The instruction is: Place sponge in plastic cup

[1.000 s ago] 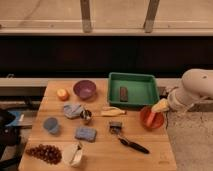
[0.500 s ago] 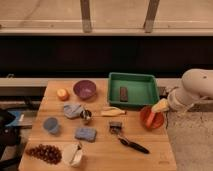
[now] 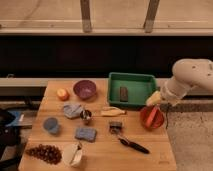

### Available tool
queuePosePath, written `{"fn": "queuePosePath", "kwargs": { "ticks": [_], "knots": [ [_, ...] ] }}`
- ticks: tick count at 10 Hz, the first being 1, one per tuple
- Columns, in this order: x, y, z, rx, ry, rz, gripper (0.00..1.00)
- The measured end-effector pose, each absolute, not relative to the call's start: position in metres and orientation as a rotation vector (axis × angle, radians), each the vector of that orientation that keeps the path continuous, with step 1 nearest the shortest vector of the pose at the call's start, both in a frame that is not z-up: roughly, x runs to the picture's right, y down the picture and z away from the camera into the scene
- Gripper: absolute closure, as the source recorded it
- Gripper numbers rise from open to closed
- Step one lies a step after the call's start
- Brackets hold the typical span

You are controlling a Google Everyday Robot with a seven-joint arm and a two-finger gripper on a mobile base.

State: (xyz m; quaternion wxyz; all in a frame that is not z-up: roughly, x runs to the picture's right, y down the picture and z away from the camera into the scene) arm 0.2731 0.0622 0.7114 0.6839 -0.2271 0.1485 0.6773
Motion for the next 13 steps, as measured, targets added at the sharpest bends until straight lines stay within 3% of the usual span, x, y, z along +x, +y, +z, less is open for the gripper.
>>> {"fn": "queuePosePath", "kwargs": {
  "ticks": [5, 10, 13],
  "knots": [
    [0.171, 0.042, 0.742, -0.596, 0.279, 1.233, 0.22],
    [0.042, 0.088, 0.720, -0.742, 0.165, 0.914, 0.22],
    [0.039, 0.093, 0.718, -0.744, 0.163, 0.901, 0.22]
  ]
}}
